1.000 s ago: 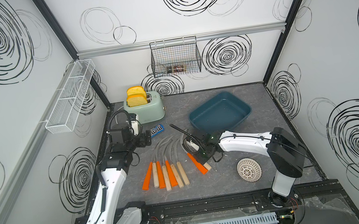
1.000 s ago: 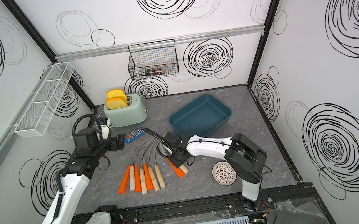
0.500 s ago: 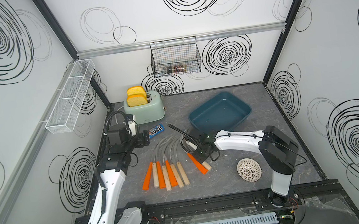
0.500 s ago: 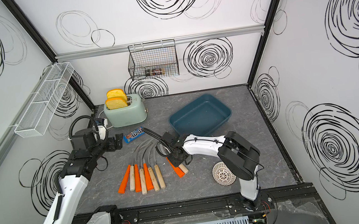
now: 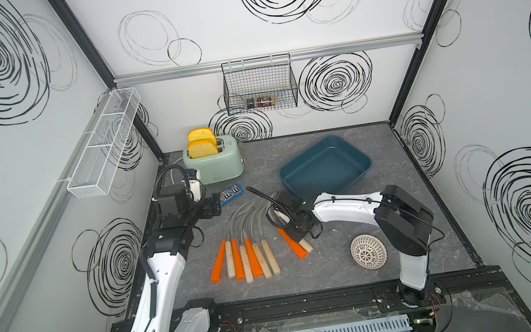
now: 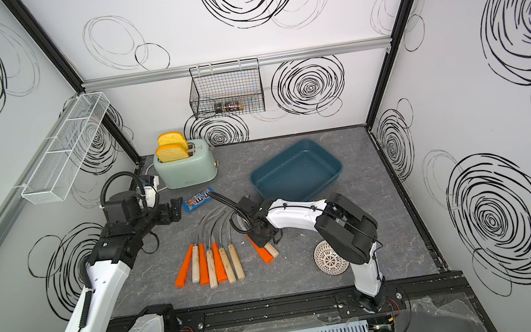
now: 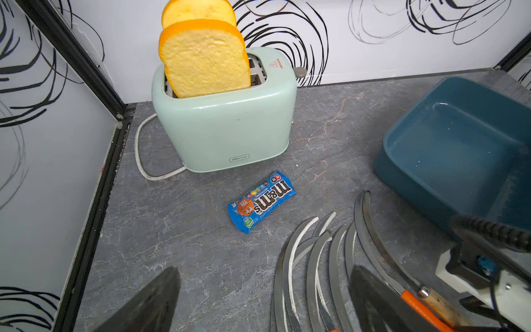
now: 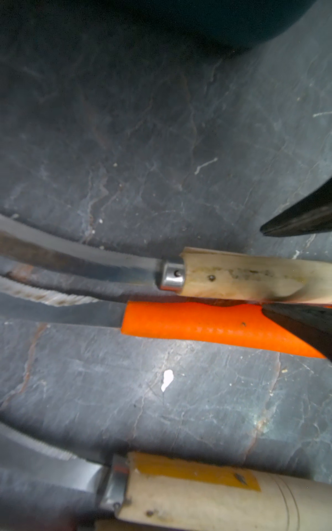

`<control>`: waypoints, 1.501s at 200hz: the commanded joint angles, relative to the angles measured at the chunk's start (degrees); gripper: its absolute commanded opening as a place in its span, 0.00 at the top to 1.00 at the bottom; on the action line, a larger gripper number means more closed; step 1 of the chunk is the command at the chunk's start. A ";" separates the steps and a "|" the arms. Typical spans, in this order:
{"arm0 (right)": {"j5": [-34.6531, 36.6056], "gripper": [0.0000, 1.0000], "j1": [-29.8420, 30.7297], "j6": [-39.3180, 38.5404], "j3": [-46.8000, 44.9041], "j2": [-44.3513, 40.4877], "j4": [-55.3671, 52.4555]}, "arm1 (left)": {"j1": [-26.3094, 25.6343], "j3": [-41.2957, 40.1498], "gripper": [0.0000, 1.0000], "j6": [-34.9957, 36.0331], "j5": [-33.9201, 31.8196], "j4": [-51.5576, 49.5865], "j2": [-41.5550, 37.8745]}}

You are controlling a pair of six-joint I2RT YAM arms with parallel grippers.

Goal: Put small sickles into storage boxes
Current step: Pick up the sickle at the center of the board.

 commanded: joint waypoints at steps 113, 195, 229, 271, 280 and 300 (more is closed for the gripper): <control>0.53 0.61 0.03 -1.38 2.15 2.65 -3.02 | 0.95 -1.07 0.04 0.97 2.04 0.92 -1.35; 0.50 0.61 0.34 -1.46 1.76 3.59 -3.14 | 1.05 -1.09 0.04 0.98 2.86 0.26 -1.88; 1.60 0.62 0.47 -1.64 2.40 4.12 -3.81 | 1.05 -1.17 0.04 1.15 3.24 0.10 -2.17; 3.19 0.65 0.82 -1.84 2.87 5.27 -4.76 | 1.15 -1.17 0.04 1.20 3.40 -0.02 -2.45; 3.48 0.65 0.91 -1.77 2.96 5.59 -4.86 | 1.16 -1.25 0.04 1.26 3.36 0.15 -2.61; 4.06 0.67 1.18 -1.51 2.87 5.96 -5.14 | 1.22 -1.25 0.04 1.41 3.38 0.28 -2.84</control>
